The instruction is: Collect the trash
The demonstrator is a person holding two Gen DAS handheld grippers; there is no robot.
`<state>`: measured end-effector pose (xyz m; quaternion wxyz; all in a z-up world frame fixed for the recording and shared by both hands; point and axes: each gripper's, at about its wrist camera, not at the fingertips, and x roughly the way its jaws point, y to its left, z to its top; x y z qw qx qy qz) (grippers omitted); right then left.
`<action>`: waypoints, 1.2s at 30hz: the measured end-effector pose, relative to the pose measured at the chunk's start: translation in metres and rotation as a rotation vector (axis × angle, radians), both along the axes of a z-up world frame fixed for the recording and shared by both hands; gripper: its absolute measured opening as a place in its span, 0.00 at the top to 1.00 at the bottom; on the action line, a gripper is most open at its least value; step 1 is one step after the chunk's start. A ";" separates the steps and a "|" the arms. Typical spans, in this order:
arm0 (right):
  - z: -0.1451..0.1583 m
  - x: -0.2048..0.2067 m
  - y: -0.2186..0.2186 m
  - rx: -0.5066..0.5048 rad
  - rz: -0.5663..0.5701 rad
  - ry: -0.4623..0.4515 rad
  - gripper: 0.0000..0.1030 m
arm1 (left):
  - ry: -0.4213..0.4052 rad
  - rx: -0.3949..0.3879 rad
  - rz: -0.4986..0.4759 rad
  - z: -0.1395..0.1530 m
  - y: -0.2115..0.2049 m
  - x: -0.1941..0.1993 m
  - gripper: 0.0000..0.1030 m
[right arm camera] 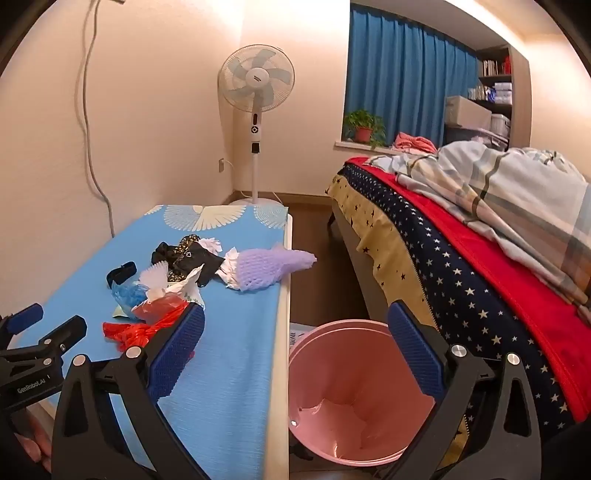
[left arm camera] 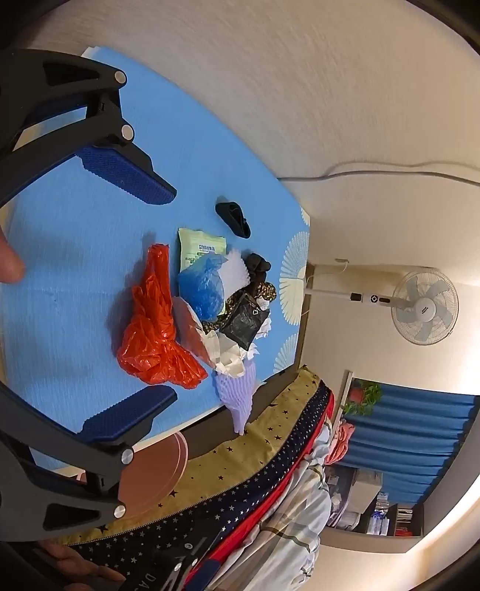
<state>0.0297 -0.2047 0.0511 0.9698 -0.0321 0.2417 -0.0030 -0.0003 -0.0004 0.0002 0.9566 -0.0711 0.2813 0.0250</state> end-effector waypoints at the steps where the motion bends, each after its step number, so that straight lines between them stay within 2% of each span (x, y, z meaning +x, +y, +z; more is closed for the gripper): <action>1: 0.000 0.000 0.000 -0.002 0.000 0.000 0.06 | 0.001 0.001 0.000 0.000 0.000 0.000 0.08; 5: 0.004 -0.003 0.010 -0.034 0.034 0.006 0.06 | -0.005 0.000 0.001 0.001 0.000 0.000 0.08; 14: -0.004 -0.001 0.008 0.011 0.050 0.055 0.06 | -0.016 -0.003 0.000 0.003 0.001 -0.003 0.08; 36: 0.000 -0.003 0.011 0.009 0.059 0.038 0.06 | -0.019 -0.006 -0.001 0.003 0.003 -0.005 0.08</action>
